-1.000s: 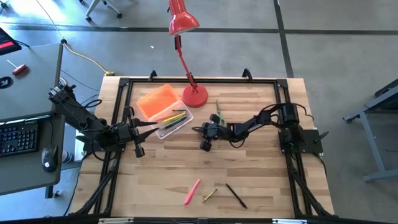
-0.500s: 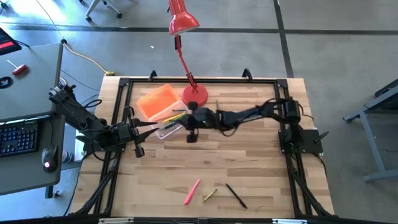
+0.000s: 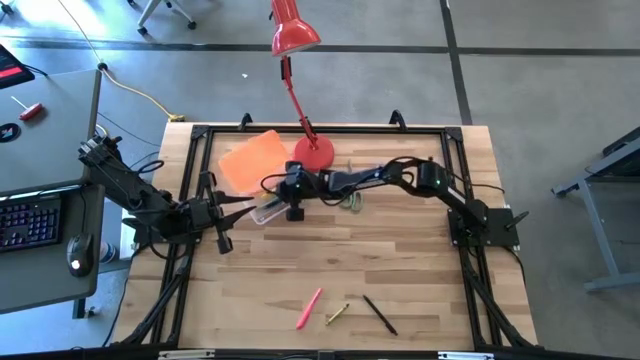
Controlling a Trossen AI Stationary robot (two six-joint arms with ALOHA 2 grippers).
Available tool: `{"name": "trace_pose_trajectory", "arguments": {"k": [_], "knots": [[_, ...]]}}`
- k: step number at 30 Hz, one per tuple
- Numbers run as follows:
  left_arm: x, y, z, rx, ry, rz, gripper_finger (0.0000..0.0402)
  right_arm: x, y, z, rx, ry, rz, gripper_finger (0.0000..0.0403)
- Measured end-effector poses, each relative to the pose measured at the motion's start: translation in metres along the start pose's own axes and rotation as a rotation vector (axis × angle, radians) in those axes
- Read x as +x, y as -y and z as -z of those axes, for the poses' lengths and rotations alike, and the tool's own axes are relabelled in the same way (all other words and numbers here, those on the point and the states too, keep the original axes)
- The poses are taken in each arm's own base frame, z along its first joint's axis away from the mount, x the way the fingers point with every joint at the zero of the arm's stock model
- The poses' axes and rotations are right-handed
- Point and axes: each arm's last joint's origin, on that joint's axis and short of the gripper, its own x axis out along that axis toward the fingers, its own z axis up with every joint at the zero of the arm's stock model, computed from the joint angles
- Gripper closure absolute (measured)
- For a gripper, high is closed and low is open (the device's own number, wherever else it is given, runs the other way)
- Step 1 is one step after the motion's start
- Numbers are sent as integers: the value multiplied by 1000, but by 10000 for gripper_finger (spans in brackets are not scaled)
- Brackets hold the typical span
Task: Pick & place school supplies into a supply box
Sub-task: Put the green crayon into the orange supply box, then put the pink pen into the orange supply box
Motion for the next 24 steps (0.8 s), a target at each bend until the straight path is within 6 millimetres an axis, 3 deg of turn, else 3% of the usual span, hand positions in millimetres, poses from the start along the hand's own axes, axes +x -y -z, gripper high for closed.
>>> {"name": "trace_pose_trajectory", "arguments": {"k": [8,17,21,24], "knots": [[0,0,0,2,-1,0,284,-8,-8,-10,-81,-19,68,338],[0,0,0,1,0,0,284,-58,-24,-57,-108,10,39,318],[0,0,0,1,-1,0,284,-79,-46,-66,-93,-37,-98,322],[0,0,0,2,1,6,284,-87,-75,-61,-135,-92,-346,324]]}}
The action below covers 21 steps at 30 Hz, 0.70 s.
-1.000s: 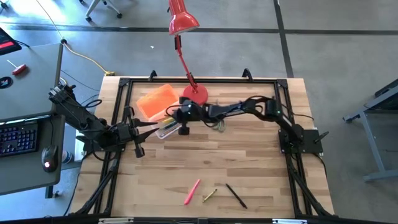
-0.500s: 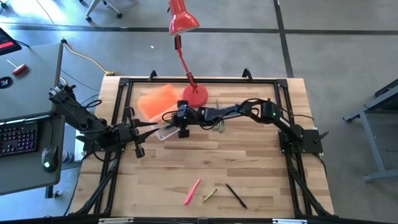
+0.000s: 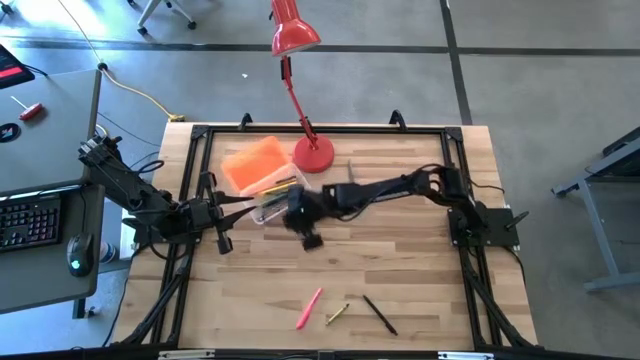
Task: Pick & place school supplies into a supply box
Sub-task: Put the pink pen into the orange supply box
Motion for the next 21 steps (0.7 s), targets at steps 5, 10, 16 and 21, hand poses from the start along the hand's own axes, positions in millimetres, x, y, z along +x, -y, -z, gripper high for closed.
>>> {"name": "trace_pose_trajectory", "arguments": {"k": [5,10,16,21], "knots": [[0,2,-1,-1,34,75,284,7,-50,-5,-14,99,-367,323],[0,4,-3,-12,79,156,284,20,-105,3,-77,143,-421,324],[-1,4,-5,-76,98,174,284,27,-148,18,-121,290,-440,323],[-1,4,-5,-120,94,176,284,32,-162,38,-183,292,-340,322]]}}
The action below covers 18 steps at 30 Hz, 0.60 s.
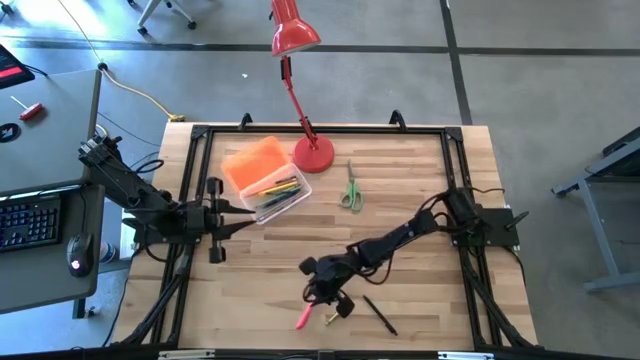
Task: Pick & place school supplies into a supply box
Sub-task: Put the pink pen into the orange supply box
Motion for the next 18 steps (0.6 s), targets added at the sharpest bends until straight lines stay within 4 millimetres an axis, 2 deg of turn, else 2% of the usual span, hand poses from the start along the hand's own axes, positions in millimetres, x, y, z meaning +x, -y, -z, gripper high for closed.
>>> {"name": "trace_pose_trajectory", "arguments": {"k": [6,12,18], "knots": [[1,2,1,-12,-9,3,284,-1,-8,21,-29,-59,-19,322],[1,2,2,-7,-14,4,284,-4,3,23,-75,-63,10,323],[1,2,2,-6,-15,4,284,-7,13,29,-30,-66,-8,324]]}}
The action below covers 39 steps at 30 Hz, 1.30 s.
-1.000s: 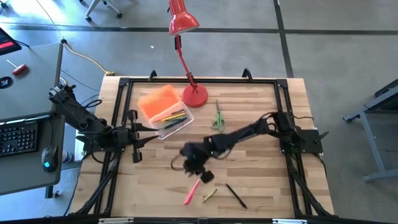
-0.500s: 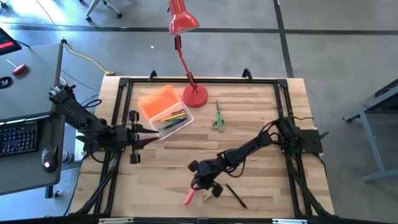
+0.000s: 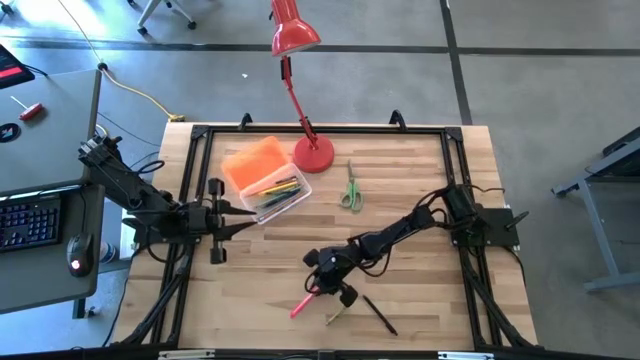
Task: Pick & place school supplies into a supply box
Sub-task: Put the pink pen into the orange supply box
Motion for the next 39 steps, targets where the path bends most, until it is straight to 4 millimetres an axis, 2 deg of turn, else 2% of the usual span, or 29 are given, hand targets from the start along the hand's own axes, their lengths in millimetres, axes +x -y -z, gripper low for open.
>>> {"name": "trace_pose_trajectory", "arguments": {"k": [11,14,19,23,28,33,39], "knots": [[0,0,0,6,0,-1,284,18,2,19,11,9,-2,327],[0,0,0,8,0,-2,284,24,1,25,8,25,-6,340],[0,0,0,8,0,-2,284,31,0,34,17,9,-15,389],[0,0,0,8,0,-2,284,26,2,28,-61,25,-12,382],[0,0,0,8,-1,-3,284,-2,20,9,-224,18,88,387],[0,0,0,8,-2,-6,284,-57,73,-17,-321,116,294,395],[0,0,0,30,-1,-6,284,-103,141,9,-247,136,496,379]]}}
